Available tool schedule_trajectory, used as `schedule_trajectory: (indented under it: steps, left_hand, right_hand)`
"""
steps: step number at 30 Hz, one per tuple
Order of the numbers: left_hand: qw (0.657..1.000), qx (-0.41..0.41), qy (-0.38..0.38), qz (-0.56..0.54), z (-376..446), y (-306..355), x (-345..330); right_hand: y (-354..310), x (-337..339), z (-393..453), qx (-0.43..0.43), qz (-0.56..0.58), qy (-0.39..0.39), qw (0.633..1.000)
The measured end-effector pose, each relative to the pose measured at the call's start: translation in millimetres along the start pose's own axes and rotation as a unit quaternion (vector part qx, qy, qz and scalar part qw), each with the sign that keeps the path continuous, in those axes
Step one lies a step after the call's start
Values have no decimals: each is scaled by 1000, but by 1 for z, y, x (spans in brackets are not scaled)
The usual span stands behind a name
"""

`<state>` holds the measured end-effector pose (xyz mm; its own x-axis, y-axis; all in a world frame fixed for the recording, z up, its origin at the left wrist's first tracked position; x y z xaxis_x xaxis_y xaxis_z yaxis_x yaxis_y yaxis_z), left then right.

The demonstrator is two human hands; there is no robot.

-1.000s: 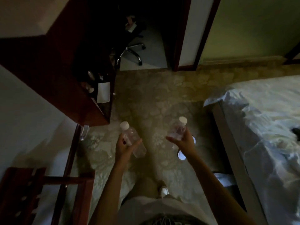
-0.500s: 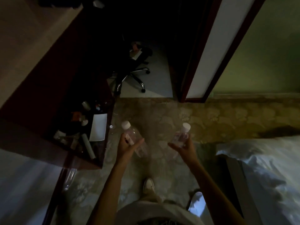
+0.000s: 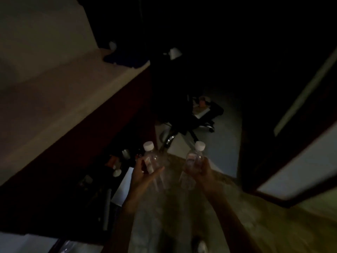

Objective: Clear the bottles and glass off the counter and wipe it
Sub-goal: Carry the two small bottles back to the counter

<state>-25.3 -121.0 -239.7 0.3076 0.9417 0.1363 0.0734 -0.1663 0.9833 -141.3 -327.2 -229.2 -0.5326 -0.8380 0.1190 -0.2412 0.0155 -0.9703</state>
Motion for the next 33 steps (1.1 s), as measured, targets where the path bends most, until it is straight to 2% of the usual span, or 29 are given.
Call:
schedule_trajectory:
  steps: [2, 6, 9, 15, 22, 27, 33]
  left_hand:
    - [997, -11, 77, -26, 35, 35, 13]
    - [988, -88, 127, -21, 91, 121, 49]
    - [969, -165, 186, 5, 125, 190, 82]
    - [931, -237, 277, 32, 232, 271, 170]
    - [904, -223, 346, 111, 359, 320, 236]
    - [905, -183, 356, 143, 432, 326, 256]
    - [885, -170, 401, 163, 498, 326, 263]
  right_hand:
    - [-39, -8, 59, 38, -4, -15, 999]
    - [-120, -52, 149, 76, -4, -105, 992]
    - [-170, -97, 207, 107, 13, -165, 980]
    - [-291, -207, 295, 191, 76, -262, 943]
    - [-408, -283, 394, 232, 83, -296, 923]
    - [-431, -341, 473, 228, 47, -282, 931]
    - [-441, -416, 541, 259, -24, -327, 909]
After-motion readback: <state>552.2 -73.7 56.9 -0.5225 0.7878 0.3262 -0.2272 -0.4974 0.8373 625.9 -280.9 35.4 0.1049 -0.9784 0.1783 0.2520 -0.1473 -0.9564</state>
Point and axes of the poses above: each hand's wrist, its own z-axis towards the middle knuckle, its own x-axis out of the back of the hand, y = z × x, the point moved 8 cm from there along z, towards the middle knuckle, and after that the axes turned 3 degrees about -x, right-handed, at the moved point
